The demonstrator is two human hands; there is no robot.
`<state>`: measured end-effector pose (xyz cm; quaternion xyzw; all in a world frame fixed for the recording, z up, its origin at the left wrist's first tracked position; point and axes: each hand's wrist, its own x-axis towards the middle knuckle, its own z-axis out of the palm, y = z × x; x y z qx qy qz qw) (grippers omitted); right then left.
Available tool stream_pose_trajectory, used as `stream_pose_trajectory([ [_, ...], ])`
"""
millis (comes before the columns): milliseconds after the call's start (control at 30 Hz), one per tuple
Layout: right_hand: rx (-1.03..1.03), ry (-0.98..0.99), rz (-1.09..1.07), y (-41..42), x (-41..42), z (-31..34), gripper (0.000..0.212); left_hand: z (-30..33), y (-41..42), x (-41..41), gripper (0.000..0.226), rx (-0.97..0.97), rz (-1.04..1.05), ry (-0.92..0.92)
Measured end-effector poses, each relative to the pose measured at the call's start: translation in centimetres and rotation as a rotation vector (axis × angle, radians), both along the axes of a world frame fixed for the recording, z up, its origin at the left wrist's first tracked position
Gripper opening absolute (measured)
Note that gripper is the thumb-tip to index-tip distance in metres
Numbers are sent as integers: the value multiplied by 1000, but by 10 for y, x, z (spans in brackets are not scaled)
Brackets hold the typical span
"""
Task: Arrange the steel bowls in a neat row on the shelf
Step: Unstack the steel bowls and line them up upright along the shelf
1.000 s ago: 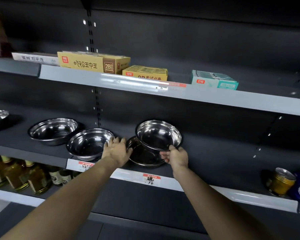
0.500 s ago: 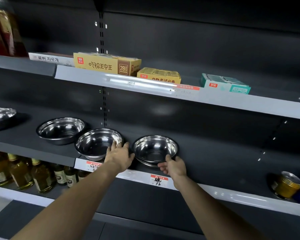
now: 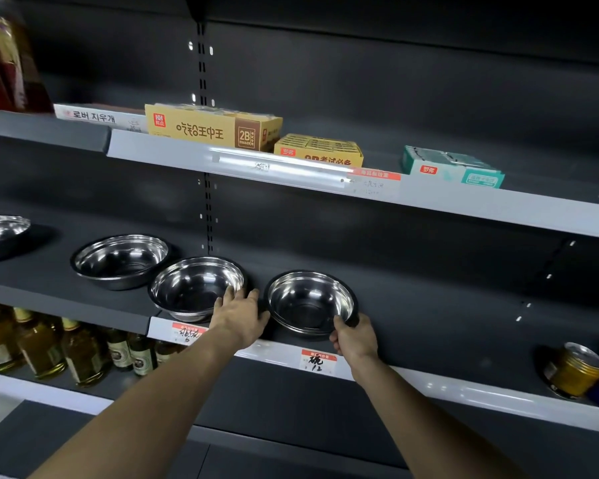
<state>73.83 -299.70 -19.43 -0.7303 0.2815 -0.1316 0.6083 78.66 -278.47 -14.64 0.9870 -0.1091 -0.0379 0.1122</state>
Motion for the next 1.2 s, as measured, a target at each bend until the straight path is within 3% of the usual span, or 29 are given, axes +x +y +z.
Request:
stream_pose_trajectory([
  [333,41,4,-76,-6,-9,-3,56,-8,1,-1,65,-27,-36,-9],
  [633,18,-38,-216,12,-14,-12,46,-12,32,1,64,-18,-66,-14],
  [833,77,1,-170,30,-17,-10,45,-17,42,4,61,-25,-143,-35],
  [967,146,-9,-147,37,-14,-9,30,-24,41,5,61,-27,-170,-51],
  [1200,166,-45,-133,39,6,-12,43,-25,49,16,63,-35,-103,-171],
])
